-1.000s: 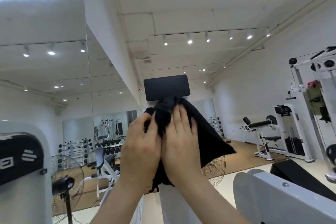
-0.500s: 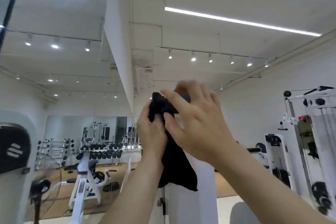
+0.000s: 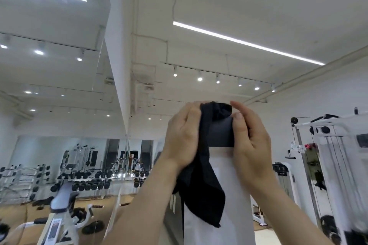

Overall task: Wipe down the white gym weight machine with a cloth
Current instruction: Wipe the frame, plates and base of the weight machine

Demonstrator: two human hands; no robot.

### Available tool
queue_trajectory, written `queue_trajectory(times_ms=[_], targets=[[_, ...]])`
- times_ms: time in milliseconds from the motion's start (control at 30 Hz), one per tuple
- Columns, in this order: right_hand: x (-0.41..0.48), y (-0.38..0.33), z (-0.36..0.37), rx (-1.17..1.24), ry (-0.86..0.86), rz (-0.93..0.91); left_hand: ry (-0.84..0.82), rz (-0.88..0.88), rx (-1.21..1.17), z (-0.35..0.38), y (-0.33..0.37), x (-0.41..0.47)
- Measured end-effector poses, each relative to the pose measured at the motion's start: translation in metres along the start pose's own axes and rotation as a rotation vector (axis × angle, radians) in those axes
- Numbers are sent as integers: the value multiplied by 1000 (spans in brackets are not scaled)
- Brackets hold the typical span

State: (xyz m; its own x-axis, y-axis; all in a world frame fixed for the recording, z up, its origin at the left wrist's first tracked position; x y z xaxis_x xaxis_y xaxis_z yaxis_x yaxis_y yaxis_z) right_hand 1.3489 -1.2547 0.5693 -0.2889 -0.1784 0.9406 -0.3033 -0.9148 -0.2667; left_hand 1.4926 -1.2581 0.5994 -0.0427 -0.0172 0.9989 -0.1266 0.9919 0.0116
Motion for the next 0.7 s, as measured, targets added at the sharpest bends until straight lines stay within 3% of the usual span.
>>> queue_trajectory(times_ms=[133, 234, 300, 400, 500, 601, 701], targets=[[2, 3, -1, 48, -36, 53, -198, -343, -107, -6, -20, 28], [4, 1, 0, 118, -98, 91, -353, -549, 85, -13, -45, 34], [4, 0, 1, 192, -134, 132, -491, -548, 261, -13, -52, 42], [9, 6, -1, 326, -173, 243, -692, -413, 450, 1, -37, 62], [12, 13, 1, 472, -282, 458, -763, -333, 321, 13, -4, 65], [28, 16, -1, 688, -413, 664, -993, -380, 253, 19, 10, 57], [44, 35, -4, 384, -429, 761, -1086, -517, 362, 24, 3, 56]])
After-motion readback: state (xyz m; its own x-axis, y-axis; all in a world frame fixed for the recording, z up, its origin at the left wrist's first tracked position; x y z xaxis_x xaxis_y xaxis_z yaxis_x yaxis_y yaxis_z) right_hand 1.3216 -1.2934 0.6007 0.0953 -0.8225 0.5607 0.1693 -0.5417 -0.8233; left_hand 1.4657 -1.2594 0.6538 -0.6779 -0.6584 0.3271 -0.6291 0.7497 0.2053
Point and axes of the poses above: each hand's wrist, its own x-axis towards the middle knuckle, its own z-axis out of the palm, y = z × x, the point moved 4 cm from there along x, towards the middle knuckle, and after that the axes turned 8 degrees about z, right-handed, at the moved point
